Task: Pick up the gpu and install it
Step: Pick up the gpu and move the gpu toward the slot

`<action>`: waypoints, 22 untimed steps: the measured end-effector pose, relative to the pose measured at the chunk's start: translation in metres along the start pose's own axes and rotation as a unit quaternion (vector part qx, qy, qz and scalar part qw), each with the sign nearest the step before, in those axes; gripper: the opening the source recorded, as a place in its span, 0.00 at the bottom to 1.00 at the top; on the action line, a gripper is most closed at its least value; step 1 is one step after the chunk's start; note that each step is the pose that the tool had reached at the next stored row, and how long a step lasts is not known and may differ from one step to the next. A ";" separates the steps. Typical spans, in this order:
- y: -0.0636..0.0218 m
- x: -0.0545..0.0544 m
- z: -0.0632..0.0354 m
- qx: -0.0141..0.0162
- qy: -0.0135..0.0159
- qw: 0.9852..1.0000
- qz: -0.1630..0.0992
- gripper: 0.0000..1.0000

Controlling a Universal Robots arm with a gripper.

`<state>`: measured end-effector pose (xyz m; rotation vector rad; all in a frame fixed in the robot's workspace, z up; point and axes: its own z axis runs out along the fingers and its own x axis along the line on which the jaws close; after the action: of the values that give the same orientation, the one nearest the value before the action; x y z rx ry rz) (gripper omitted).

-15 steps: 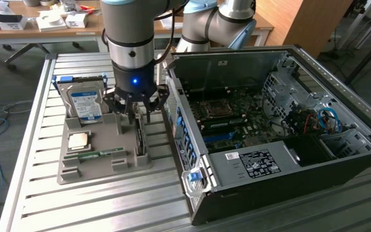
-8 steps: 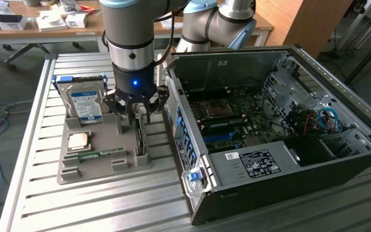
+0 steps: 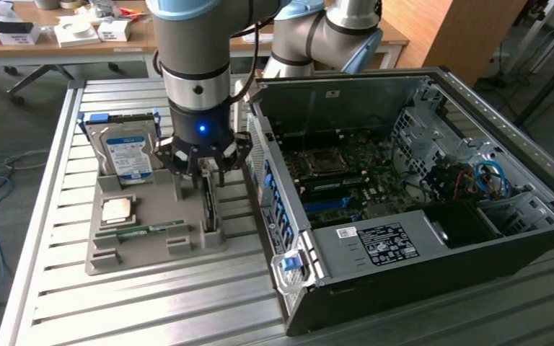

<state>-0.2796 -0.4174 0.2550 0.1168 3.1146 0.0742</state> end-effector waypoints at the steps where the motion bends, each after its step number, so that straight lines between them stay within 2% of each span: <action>1: 0.0000 0.000 0.0011 0.000 0.000 1.000 0.000 0.47; 8: -0.0004 0.000 0.0078 0.000 0.000 1.000 0.000 0.47; 15: -0.0005 0.000 0.0085 0.000 0.000 1.000 0.000 0.47; 22: -0.0008 0.000 0.0161 0.000 0.000 1.000 0.000 0.47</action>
<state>-0.2797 -0.4174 0.2388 0.1167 3.1151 0.0740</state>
